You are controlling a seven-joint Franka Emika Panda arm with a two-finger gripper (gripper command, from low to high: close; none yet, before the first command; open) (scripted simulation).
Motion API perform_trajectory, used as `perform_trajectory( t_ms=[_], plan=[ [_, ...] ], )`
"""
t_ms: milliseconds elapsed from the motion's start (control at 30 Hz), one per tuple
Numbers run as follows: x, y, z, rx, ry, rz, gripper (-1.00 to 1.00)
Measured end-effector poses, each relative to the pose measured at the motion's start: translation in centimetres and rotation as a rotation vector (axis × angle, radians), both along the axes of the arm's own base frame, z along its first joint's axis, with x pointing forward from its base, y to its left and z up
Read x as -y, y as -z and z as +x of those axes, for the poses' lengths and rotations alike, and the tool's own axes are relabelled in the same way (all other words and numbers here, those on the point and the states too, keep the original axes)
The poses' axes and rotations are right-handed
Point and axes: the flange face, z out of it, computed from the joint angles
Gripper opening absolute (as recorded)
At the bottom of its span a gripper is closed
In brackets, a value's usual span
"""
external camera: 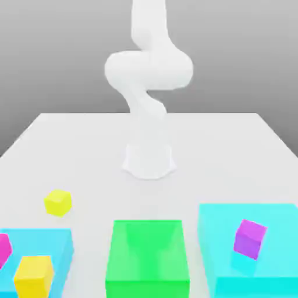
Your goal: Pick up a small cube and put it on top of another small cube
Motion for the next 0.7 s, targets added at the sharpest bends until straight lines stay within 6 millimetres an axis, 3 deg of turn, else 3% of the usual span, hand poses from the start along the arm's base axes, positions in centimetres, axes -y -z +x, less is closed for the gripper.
perform_trajectory(
  t_ms=[133,300,500,600,700],
  plan=[
    [6.5,9.8,2.9,-0.122,0.301,0.135,0.0],
    [13.9,21.5,1.9,-0.243,0.669,0.291,0.0],
    [20.4,34.5,-4.4,-0.363,1.125,0.472,0.0],
    [21.9,40.3,-9.1,-0.415,1.357,0.561,0.0],
    [22.2,45.3,-14.0,-0.462,1.583,0.645,0.0]
  ],
)
